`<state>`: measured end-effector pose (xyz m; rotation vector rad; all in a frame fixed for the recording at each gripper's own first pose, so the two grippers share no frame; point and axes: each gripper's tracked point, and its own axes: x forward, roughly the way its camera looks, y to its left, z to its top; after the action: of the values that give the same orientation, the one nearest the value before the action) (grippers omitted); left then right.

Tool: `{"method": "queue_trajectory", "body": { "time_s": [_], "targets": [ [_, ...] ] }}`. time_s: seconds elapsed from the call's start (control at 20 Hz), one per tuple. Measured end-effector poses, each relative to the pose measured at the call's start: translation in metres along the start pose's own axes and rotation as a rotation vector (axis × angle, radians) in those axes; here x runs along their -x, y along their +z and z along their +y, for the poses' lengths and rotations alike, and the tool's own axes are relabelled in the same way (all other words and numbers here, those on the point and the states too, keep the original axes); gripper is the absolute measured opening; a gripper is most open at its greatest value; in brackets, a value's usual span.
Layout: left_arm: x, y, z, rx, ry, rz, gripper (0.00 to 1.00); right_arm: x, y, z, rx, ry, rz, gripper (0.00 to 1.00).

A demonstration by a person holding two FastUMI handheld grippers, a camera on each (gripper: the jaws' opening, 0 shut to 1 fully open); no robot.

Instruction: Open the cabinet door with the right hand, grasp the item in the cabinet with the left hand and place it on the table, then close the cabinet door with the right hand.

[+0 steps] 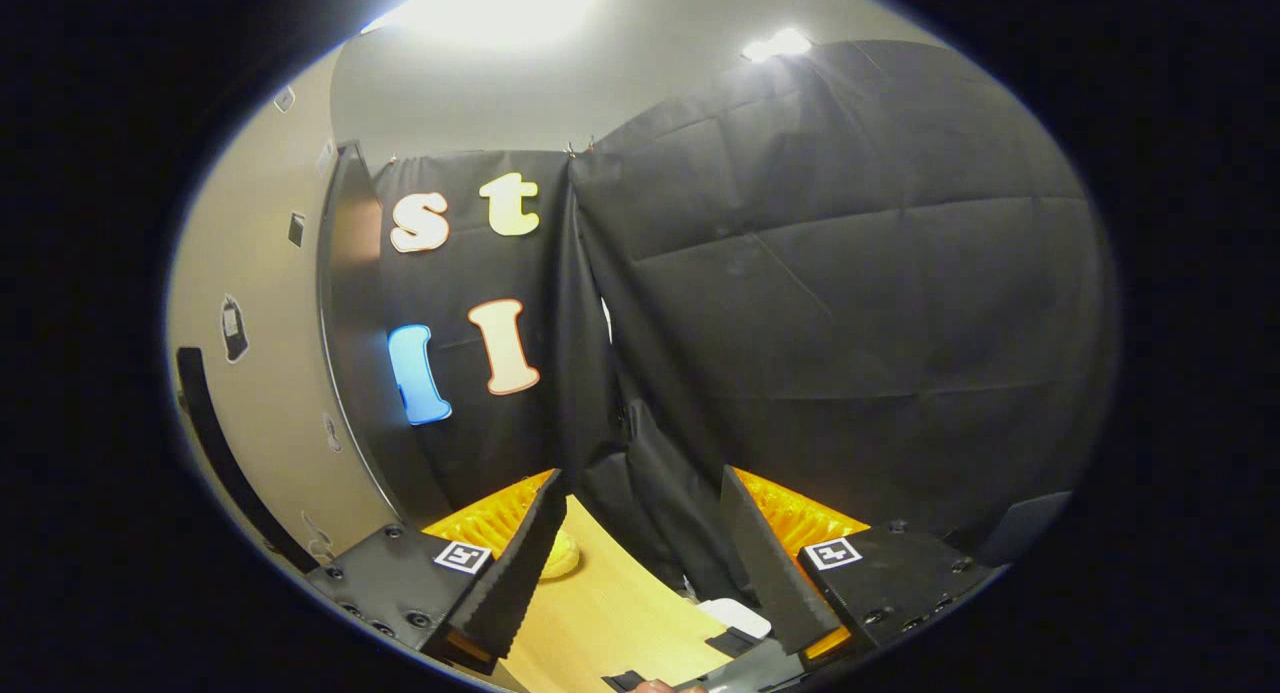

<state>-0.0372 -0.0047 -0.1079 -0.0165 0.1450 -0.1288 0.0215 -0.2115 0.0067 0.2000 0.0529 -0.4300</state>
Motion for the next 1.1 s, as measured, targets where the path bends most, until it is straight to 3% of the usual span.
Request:
{"method": "queue_trajectory", "body": {
  "time_s": [0.05, 0.1, 0.15, 0.2, 0.35, 0.45, 0.65, 0.7, 0.85, 1.1],
  "targets": [
    [0.000, 0.003, 0.003, -0.003, 0.015, 0.033, 0.85, 0.002, 0.002, -0.001, 0.005, 0.000, -0.007, 0.92],
    [-0.002, 0.006, 0.008, -0.009, 0.039, 0.058, 0.85, 0.004, 0.004, -0.002, 0.013, -0.002, -0.017, 1.00],
    [-0.005, 0.012, 0.010, -0.015, 0.058, 0.072, 0.86, 0.005, 0.006, -0.003, 0.028, -0.002, -0.021, 0.92],
    [-0.007, 0.017, 0.011, -0.018, 0.067, 0.080, 0.85, 0.007, 0.006, -0.002, 0.042, 0.004, -0.021, 0.92],
    [-0.010, 0.029, 0.011, -0.006, 0.079, 0.103, 0.86, 0.015, 0.005, 0.007, 0.099, 0.037, -0.014, 0.92],
    [-0.014, 0.043, 0.014, 0.008, 0.087, 0.096, 0.86, 0.022, 0.005, 0.021, 0.101, 0.073, -0.011, 0.98],
    [-0.030, 0.053, 0.035, -0.049, 0.155, 0.101, 0.85, 0.035, -0.002, 0.056, 0.091, 0.180, 0.014, 0.98],
    [-0.033, 0.053, 0.037, -0.046, 0.164, 0.105, 0.85, 0.038, 0.002, 0.063, 0.089, 0.202, 0.011, 0.93],
    [-0.039, 0.049, 0.036, 0.004, 0.157, 0.110, 0.86, 0.046, 0.015, 0.079, 0.084, 0.268, -0.013, 1.00],
    [-0.037, 0.041, 0.033, 0.002, 0.150, 0.115, 0.86, 0.055, 0.021, 0.115, 0.109, 0.403, -0.004, 0.98]
  ]
}}
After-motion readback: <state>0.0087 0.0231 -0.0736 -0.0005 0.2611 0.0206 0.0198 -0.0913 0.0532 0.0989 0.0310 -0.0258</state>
